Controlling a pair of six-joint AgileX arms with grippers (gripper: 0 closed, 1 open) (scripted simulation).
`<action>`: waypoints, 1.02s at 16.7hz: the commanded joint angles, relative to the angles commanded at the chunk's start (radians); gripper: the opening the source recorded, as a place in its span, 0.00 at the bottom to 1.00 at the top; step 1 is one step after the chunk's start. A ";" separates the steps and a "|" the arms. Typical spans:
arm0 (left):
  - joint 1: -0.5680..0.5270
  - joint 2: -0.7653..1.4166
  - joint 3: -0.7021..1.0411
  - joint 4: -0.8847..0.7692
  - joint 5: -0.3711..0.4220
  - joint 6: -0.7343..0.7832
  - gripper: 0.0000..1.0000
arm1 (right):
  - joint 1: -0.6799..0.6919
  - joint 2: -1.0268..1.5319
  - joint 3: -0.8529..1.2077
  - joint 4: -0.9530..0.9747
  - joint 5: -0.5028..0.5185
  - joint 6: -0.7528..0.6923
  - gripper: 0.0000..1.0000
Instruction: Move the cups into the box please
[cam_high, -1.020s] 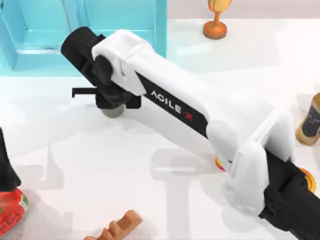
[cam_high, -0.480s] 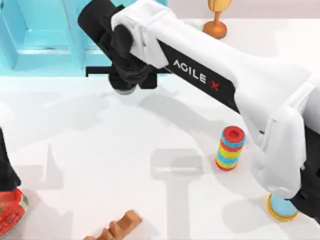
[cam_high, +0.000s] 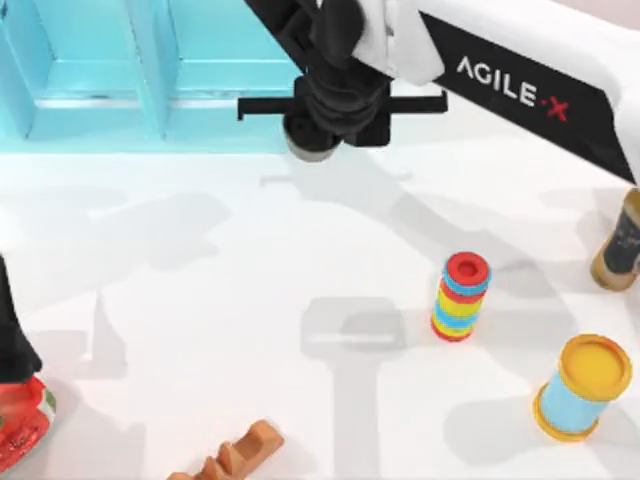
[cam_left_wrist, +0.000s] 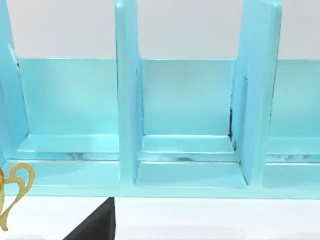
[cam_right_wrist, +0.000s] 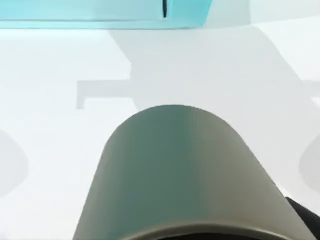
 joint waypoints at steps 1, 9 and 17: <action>0.000 0.000 0.000 0.000 0.000 0.000 1.00 | -0.002 -0.011 -0.011 0.004 -0.001 -0.003 0.00; 0.000 0.000 0.000 0.000 0.000 0.000 1.00 | -0.061 -0.028 -0.025 -0.028 -0.014 -0.067 0.00; 0.000 0.000 0.000 0.000 0.000 0.000 1.00 | -0.631 -0.191 -0.173 -0.242 -0.130 -0.605 0.00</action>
